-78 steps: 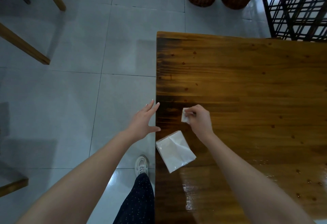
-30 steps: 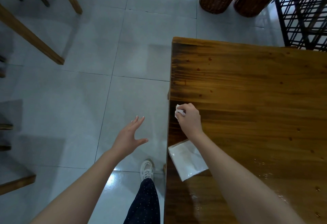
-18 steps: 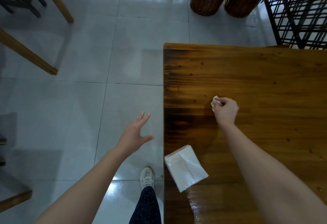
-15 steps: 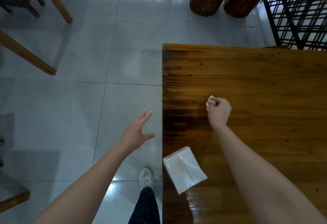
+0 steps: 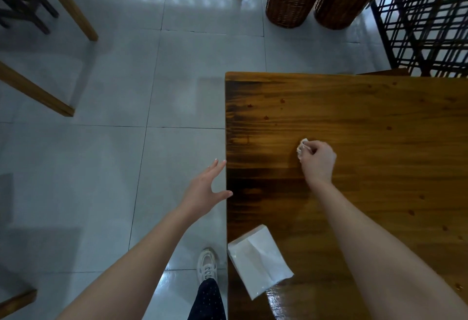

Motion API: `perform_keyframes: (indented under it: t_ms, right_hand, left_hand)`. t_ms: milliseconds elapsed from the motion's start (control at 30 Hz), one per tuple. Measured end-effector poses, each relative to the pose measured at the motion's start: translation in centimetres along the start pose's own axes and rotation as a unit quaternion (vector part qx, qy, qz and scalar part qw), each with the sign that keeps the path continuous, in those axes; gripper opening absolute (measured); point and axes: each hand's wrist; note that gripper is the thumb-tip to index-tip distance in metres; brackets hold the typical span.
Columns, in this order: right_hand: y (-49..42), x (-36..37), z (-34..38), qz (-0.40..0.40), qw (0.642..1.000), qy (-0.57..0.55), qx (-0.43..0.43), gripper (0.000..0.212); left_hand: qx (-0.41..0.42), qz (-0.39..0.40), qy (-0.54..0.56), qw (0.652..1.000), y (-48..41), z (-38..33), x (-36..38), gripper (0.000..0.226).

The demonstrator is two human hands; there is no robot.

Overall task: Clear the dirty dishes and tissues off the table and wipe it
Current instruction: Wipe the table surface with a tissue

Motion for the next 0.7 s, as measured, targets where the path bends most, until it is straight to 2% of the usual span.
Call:
perform_keyframes:
  t_ms: [133, 267, 400, 500, 700]
  right_hand:
    - [1.0, 1.3, 1.4, 0.007, 1.000, -0.003, 0.003, 0.022]
    - [4.3, 4.0, 5.1, 0.082, 0.993, -0.055, -0.064, 0.015]
    - [7.1, 6.8, 8.5, 0.127, 0.981, -0.104, -0.100, 0.019]
    - [6.3, 6.8, 8.5, 0.131, 0.980, -0.103, -0.110, 0.019]
    - [4.2, 6.7, 7.5, 0.086, 0.992, -0.069, -0.062, 0.022]
  left_hand:
    - [-0.004, 0.001, -0.004, 1.000, -0.1, 0.0, 0.1, 0.088]
    - [-0.018, 0.000, 0.003, 1.000, 0.1, 0.1, 0.3, 0.088]
    - [-0.053, -0.006, -0.015, 0.998, -0.3, -0.1, 0.2, 0.096]
    - [-0.039, -0.005, -0.020, 0.999, -0.7, -0.2, 0.1, 0.100]
    - [-0.070, -0.033, 0.041, 0.996, 0.3, 0.9, 0.1, 0.095]
Point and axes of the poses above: each hand's wrist, its own y-axis away from the middle knuckle, its own x-axis out of the palm, z = x × y, and after that the axes turned 14 degrees about -z, right-handed
